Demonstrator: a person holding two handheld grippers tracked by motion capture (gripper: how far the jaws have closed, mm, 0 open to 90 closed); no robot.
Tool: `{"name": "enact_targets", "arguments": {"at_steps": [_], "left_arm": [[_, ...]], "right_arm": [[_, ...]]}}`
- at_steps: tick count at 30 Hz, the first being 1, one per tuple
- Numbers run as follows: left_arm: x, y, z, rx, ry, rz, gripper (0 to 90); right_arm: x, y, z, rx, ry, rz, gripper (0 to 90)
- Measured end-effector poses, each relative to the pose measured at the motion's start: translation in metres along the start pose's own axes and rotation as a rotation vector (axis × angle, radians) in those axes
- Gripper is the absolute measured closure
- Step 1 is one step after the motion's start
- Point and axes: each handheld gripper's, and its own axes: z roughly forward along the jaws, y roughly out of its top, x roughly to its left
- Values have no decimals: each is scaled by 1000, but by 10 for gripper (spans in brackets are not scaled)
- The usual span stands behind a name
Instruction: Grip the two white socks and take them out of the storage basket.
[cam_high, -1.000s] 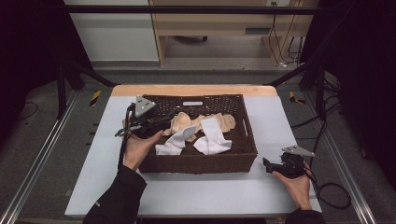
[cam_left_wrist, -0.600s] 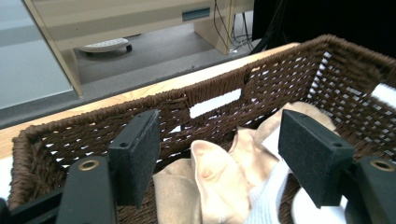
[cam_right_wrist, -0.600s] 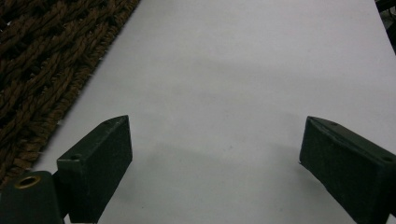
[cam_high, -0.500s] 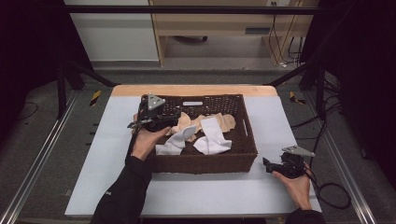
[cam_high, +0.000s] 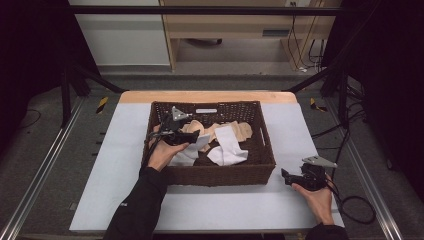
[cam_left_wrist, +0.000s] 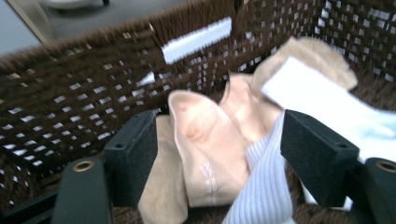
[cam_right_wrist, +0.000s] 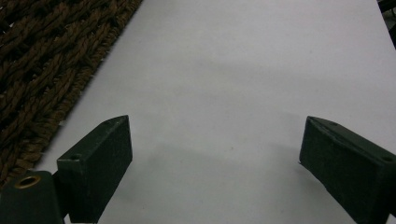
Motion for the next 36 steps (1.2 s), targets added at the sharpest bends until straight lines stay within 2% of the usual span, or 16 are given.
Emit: {"name": "enact_targets", "arguments": {"at_steps": [6,10,12,15,17,18,21,25,26,28,30,31,32,33,34,36], "left_arm": [[-2,-3,1,30,-28,24,295],[-4,-2,-3,11,-40,15,309],[-5,-2,-6,17,-46,21,333],[-7,-5,-6,40,-58,36,363],[-8,-9,-2,70,-68,39,383],[-9,-10,1,99,-66,55,389],[-10,-11,3,113,-67,63,402],[-13,-13,6,147,-65,80,458],[-14,-13,7,174,-75,84,492],[-15,-14,7,186,-84,80,515],[-16,-14,9,212,-88,84,603],[-16,-14,10,224,-87,88,603],[-17,-14,10,234,-88,90,687],[-16,-13,10,243,-92,94,687],[-17,-12,10,262,-95,90,764],[-17,-11,9,260,-96,95,781]], "right_arm": [[0,0,0,1,1,1,97],[0,0,0,4,3,0,98],[0,0,1,6,1,0,98],[0,0,0,6,4,2,98],[0,0,0,7,4,1,99],[0,0,0,7,5,-1,100],[0,0,1,9,5,1,101],[0,0,1,10,7,0,101],[0,0,1,11,8,1,101],[0,0,1,12,8,1,101],[0,0,1,12,9,0,102],[0,0,1,12,9,1,103],[0,0,1,13,10,0,105],[0,0,1,13,10,0,105],[0,0,1,13,10,-3,107],[0,0,1,13,11,-3,107]]}}
